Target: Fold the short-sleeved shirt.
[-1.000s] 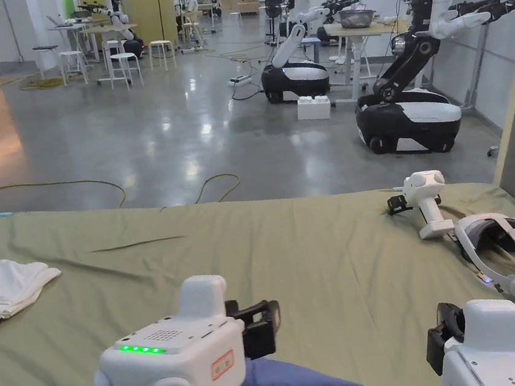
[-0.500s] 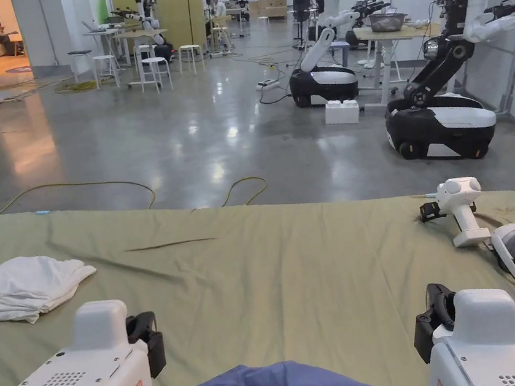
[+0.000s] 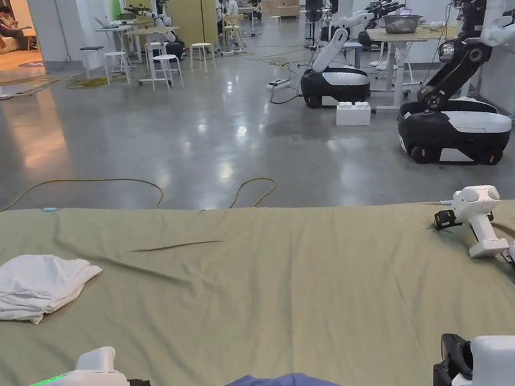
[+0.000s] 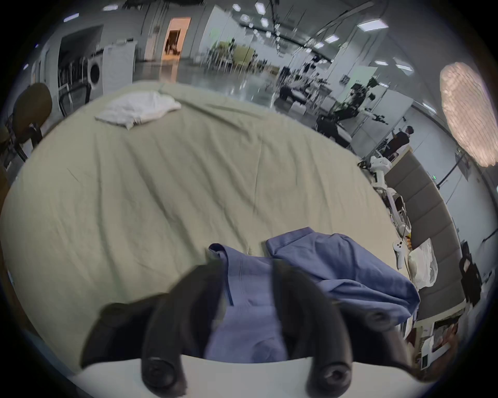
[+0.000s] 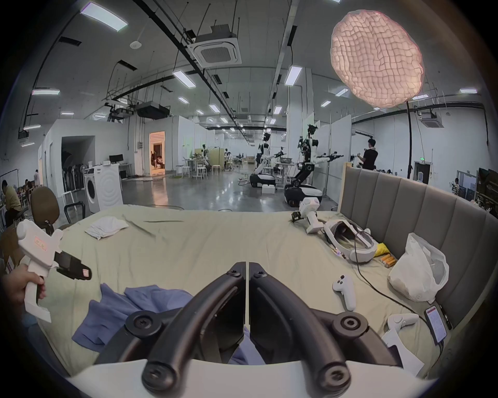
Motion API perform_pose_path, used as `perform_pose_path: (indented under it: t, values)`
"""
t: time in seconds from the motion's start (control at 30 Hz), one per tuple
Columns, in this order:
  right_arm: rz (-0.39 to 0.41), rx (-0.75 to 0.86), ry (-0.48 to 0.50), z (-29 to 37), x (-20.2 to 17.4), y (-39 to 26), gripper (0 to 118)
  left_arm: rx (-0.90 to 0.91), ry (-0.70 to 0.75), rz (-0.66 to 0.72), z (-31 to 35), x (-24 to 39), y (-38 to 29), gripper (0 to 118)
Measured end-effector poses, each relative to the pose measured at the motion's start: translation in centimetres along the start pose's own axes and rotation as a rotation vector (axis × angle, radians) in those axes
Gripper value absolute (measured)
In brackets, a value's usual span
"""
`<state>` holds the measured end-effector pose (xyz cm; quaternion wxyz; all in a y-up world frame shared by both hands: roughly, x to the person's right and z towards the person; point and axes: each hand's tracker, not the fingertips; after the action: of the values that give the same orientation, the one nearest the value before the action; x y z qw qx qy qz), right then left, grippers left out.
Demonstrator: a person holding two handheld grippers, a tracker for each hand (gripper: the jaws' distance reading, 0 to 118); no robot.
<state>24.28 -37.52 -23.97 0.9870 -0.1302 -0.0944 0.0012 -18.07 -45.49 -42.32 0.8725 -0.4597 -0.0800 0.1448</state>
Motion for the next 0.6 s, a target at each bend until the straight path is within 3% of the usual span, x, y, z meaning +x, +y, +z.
perform_pose_path:
  t: [0.03,0.07,0.33,0.37,0.47,0.53,0.6]
  values:
    - [0.000,-0.009,-0.004,-0.2,0.2,-0.2,2,-0.034,0.005,0.011,-1.3,0.0,0.4,59]
    - [0.001,-0.016,-0.006,-0.3,0.3,-0.4,2,-0.047,0.010,0.012,-2.1,0.1,0.6,62]
    - [0.014,-0.089,-0.053,-1.4,2.5,-2.2,2,-0.292,0.190,-0.095,-10.0,1.7,-0.6,61]
    - [0.015,-0.097,-0.060,-1.5,2.7,-2.3,2,-0.261,0.205,-0.129,-9.8,2.3,-0.9,56]
    - [0.013,-0.120,-0.078,-1.8,3.5,-2.7,2,-0.200,0.252,-0.264,-9.2,4.4,-1.7,24]
    - [0.005,-0.139,-0.082,-2.0,3.8,-2.9,2,-0.182,0.264,-0.353,-9.1,5.8,-2.4,9]
    - [0.003,-0.152,-0.084,-2.2,4.1,-3.0,2,-0.183,0.247,-0.348,-7.5,5.8,-2.6,6]
